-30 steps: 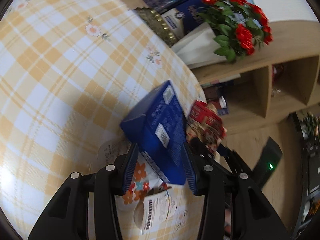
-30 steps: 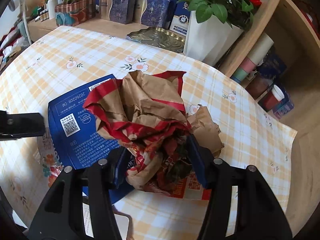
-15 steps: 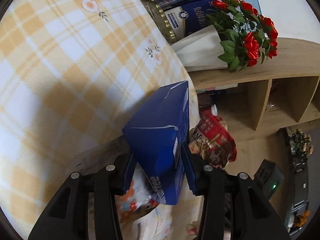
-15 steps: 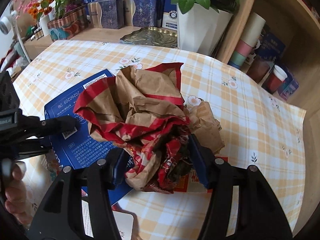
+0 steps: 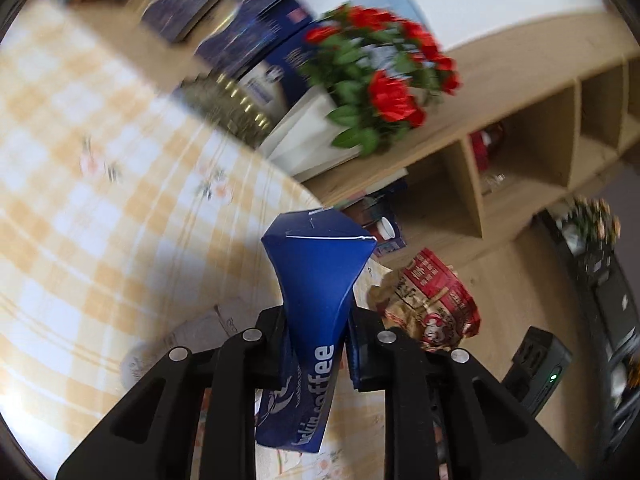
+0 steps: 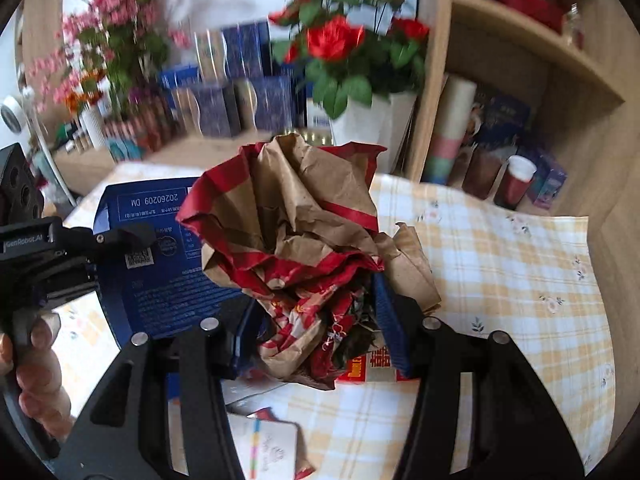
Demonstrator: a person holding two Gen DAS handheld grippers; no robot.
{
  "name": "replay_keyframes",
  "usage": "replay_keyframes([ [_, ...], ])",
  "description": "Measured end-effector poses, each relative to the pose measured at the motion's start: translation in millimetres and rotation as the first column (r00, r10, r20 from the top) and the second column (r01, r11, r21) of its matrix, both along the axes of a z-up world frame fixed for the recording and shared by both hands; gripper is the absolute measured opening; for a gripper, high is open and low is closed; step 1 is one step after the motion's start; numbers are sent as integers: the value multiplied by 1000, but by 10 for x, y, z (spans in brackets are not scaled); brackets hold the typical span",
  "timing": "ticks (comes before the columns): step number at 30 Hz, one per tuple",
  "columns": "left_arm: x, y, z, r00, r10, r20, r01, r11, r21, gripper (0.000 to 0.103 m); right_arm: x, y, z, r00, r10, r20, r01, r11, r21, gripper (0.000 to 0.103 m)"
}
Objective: Collect trash
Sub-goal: 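Drop the box into the bin with the left tool while the right tool carries the bag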
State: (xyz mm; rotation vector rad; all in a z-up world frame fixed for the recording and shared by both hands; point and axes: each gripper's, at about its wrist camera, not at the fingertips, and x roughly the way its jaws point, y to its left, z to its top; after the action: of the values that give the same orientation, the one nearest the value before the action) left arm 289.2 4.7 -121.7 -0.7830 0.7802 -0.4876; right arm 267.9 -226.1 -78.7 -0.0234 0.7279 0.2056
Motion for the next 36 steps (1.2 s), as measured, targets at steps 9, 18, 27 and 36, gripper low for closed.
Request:
replay_keyframes([
  [9,-764,316,493,996,-57,68,42,979,198,20,-816,-61,314,999,-6,37,4,997,77,54],
  [18,-1788,547,572,980,-189,67,166,952,257,20,-1820,-64,277,999,-32,18,29,993,114,54],
  [27,-2704,337,329,920,-390,47,350,867,354,20,-2660,-198,73,998,-69,-3,69,986,150,54],
  [36,-3186,-261,-391,793,-603,-89,552,648,526,21,-3161,-388,-170,995,-96,-40,101,980,171,54],
])
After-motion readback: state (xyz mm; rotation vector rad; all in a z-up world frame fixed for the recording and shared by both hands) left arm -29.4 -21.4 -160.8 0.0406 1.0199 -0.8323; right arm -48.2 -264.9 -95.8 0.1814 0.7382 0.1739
